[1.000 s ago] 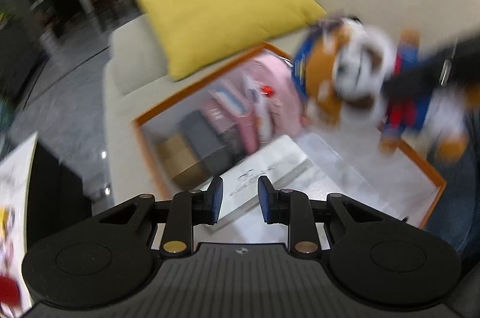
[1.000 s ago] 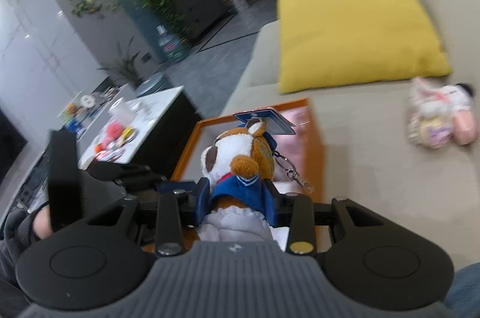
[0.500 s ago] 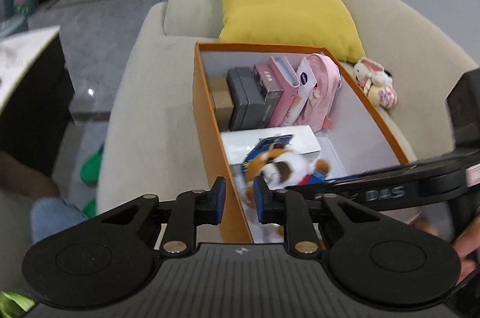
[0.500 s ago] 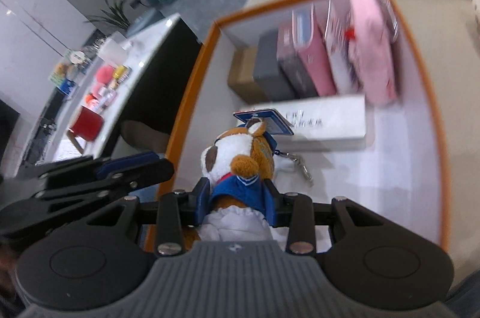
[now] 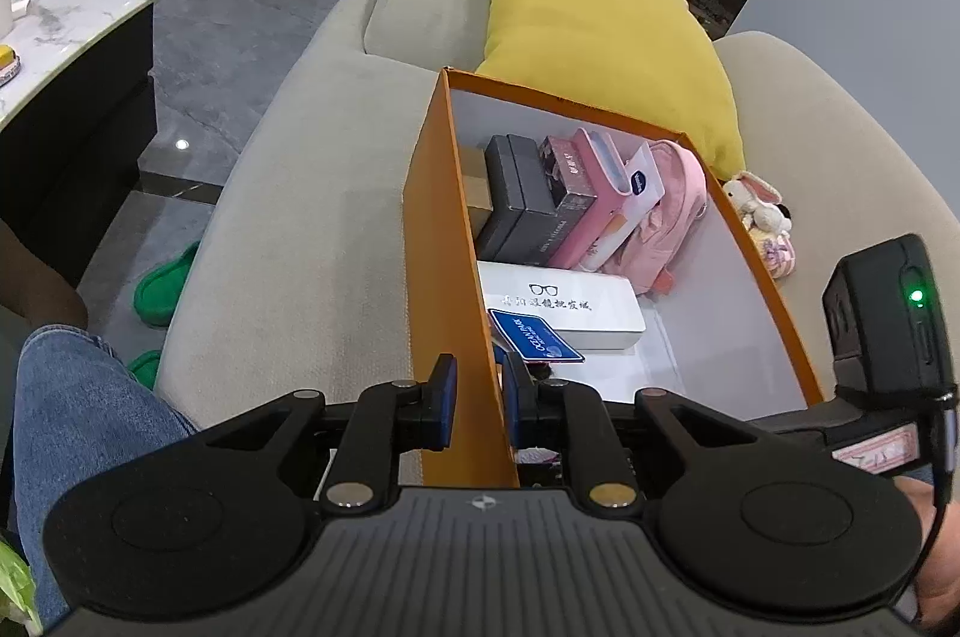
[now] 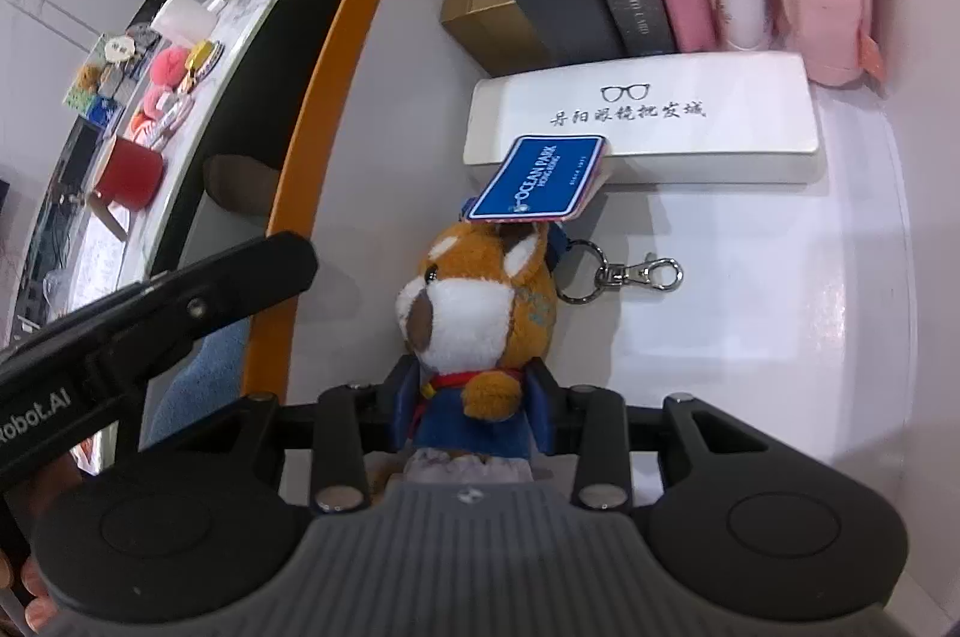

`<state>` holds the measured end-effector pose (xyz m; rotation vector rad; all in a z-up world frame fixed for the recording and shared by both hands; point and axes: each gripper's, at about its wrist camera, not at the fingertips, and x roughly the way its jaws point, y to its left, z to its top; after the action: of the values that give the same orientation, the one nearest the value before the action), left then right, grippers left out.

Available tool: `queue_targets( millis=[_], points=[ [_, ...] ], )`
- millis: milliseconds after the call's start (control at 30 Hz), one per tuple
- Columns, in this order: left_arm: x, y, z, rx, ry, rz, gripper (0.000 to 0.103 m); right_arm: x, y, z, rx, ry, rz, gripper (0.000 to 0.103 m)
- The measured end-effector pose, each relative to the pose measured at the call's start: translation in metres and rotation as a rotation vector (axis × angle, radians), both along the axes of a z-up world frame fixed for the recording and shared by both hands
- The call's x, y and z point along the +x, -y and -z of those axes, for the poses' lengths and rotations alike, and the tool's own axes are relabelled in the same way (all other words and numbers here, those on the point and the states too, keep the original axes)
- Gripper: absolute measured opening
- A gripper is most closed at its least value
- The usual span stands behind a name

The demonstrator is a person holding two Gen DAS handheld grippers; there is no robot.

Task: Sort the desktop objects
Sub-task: 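Lower the dog keychain into the orange box and open the right tool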

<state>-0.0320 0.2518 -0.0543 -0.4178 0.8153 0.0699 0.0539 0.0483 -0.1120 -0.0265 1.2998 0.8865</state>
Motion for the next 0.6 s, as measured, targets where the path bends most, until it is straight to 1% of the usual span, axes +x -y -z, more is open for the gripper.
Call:
queue_targets(
  millis=[67,200,267,367,500,600],
  points=[
    [0.002,0.001,0.000,0.004,-0.001,0.000,0.018,-0.001,-0.002,0.000,-0.006,0.007,-0.015,0.043],
    [0.001,0.004,-0.006,0.030,0.016,-0.007,0.018,-0.002,-0.001,-0.004,-0.011,0.034,-0.020,0.045],
    [0.000,0.006,-0.009,0.039,0.019,-0.014,0.018,-0.003,0.001,-0.007,-0.013,0.056,-0.019,0.053],
    [-0.002,0.011,-0.014,0.060,0.023,-0.018,0.018,-0.002,0.005,-0.012,-0.004,0.075,-0.013,0.057],
    [-0.004,0.020,-0.027,0.102,0.038,-0.022,0.018,-0.001,0.016,-0.026,0.011,0.112,-0.007,0.058],
    [-0.003,0.031,-0.041,0.140,0.048,-0.014,0.018,-0.005,0.028,-0.044,0.057,0.167,-0.016,0.058]
  ],
)
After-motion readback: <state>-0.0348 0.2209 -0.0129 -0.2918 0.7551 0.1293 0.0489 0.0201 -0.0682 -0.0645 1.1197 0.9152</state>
